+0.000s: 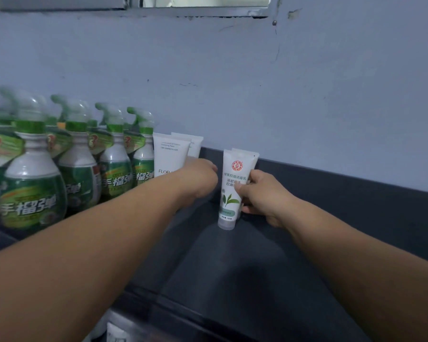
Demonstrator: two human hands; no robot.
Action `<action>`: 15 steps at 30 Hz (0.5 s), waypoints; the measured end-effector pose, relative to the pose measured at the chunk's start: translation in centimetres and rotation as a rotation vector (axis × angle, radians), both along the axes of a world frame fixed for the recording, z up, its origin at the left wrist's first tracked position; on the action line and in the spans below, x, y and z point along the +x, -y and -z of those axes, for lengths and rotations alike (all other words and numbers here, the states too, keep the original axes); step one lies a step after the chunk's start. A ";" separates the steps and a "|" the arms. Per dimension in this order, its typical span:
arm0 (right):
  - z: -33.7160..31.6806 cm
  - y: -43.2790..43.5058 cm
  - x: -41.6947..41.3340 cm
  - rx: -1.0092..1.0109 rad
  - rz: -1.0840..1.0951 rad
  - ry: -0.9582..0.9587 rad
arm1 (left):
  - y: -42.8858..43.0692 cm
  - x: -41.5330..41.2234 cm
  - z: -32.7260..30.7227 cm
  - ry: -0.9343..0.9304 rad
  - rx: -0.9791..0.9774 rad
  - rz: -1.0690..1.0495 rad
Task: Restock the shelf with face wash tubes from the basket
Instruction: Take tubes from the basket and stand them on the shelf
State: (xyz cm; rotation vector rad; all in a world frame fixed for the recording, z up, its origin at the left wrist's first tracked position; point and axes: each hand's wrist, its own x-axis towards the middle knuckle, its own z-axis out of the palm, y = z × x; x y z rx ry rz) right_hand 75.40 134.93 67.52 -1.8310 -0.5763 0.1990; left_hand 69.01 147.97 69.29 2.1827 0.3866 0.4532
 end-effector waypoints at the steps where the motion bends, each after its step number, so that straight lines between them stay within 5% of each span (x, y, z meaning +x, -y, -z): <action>1: 0.0 0.0 0.0 0.005 -0.003 -0.006 | 0.2 -0.1 0.2 -0.009 -0.014 0.017; 10: 0.0 0.8 -0.8 -0.098 0.183 0.052 | 0.3 -1.9 0.6 0.005 -0.070 0.047; 15: -2.4 2.0 -6.1 -0.456 0.340 0.685 | -0.2 -8.5 0.0 0.083 0.152 0.011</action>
